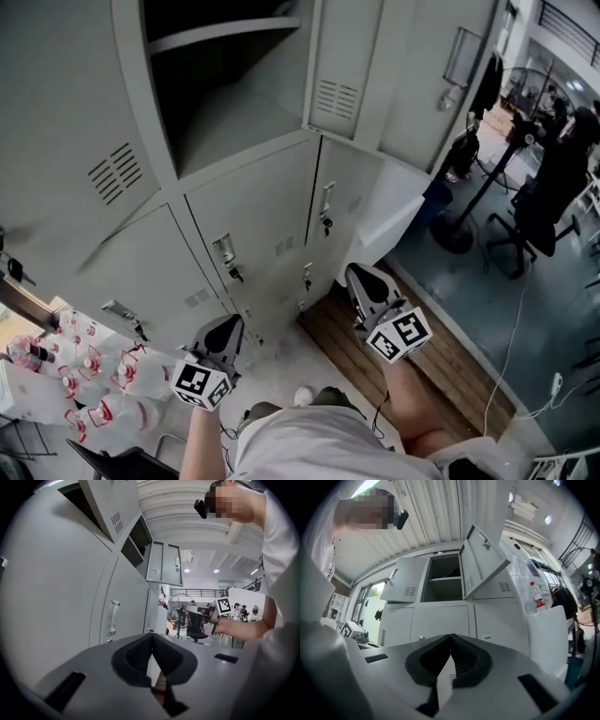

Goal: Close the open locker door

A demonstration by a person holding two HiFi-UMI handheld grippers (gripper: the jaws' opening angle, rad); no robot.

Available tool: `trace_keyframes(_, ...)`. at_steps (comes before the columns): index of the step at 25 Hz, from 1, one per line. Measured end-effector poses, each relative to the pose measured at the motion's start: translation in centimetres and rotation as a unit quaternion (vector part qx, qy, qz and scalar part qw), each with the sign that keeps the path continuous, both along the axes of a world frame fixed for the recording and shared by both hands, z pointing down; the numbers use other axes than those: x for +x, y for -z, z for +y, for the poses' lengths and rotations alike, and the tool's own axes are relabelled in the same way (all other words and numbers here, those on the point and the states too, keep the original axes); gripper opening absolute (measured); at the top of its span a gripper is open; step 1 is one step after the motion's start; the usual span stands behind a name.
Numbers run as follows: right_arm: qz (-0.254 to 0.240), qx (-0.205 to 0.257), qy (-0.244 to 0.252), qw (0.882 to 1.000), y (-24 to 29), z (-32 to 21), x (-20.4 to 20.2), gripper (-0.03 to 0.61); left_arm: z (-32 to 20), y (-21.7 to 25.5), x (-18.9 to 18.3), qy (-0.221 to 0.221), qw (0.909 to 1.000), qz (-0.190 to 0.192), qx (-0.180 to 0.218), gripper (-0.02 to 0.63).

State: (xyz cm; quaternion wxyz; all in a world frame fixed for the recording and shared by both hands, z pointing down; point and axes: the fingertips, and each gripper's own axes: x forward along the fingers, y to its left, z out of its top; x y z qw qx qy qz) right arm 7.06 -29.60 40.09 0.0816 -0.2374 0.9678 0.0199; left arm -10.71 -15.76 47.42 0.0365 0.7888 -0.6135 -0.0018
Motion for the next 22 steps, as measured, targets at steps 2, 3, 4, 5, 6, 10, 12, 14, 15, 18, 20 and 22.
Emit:
trace_keyframes(2, -0.010, 0.006, -0.015, 1.000, 0.8, -1.8, 1.9, 0.009, -1.6, -0.3, 1.3, -0.008, 1.0000, 0.001, -0.001, 0.000)
trace_keyframes(3, -0.015, 0.010, -0.021, 1.000, 1.3, -2.6, 2.6, 0.011, -2.2, -0.4, 1.9, -0.011, 0.9999, 0.001, -0.001, 0.000)
trace_keyframes(4, -0.020, 0.014, -0.027, 0.999, 1.9, -3.3, 3.3, 0.011, -2.7, -0.5, 2.4, -0.014, 0.9999, 0.001, -0.002, 0.000)
trace_keyframes(5, -0.026, 0.019, -0.033, 0.999, 2.6, -3.9, 3.9, 0.014, -3.2, -0.5, 2.8, -0.016, 0.9999, 0.002, -0.002, 0.000)
trace_keyframes(6, -0.031, 0.024, -0.038, 0.999, 3.2, -4.5, 4.4, 0.015, -3.6, -0.6, 3.2, -0.018, 0.9998, 0.003, -0.003, 0.000)
trace_keyframes(10, -0.045, 0.045, -0.062, 0.996, 6.0, -6.3, 6.0, 0.029, -4.6, -0.8, 3.9, -0.027, 0.9996, 0.008, -0.008, 0.000)
trace_keyframes(12, -0.053, 0.055, -0.077, 0.994, 7.4, -7.2, 6.7, 0.034, -4.9, -0.8, 3.7, -0.032, 0.9994, 0.008, -0.010, 0.000)
trace_keyframes(14, -0.062, 0.064, -0.093, 0.992, 8.8, -8.0, 7.4, 0.035, -5.2, -0.7, 3.5, -0.038, 0.9992, 0.009, -0.009, 0.000)
trace_keyframes(15, -0.066, 0.068, -0.101, 0.990, 9.5, -8.4, 7.8, 0.035, -5.3, -0.6, 3.4, -0.041, 0.9991, 0.009, -0.008, 0.000)
trace_keyframes(18, -0.076, 0.076, -0.124, 0.986, 11.0, -9.5, 8.8, 0.043, -5.4, -0.3, 2.8, -0.053, 0.9985, 0.010, -0.008, 0.000)
trace_keyframes(20, -0.084, 0.075, -0.136, 0.984, 11.8, -10.2, 9.3, 0.054, -5.4, -0.3, 2.2, -0.057, 0.9983, 0.011, -0.010, 0.000)
trace_keyframes(22, -0.090, 0.072, -0.145, 0.983, 12.4, -10.9, 9.7, 0.072, -5.4, -0.4, 1.7, -0.060, 0.9981, 0.012, -0.012, 0.000)
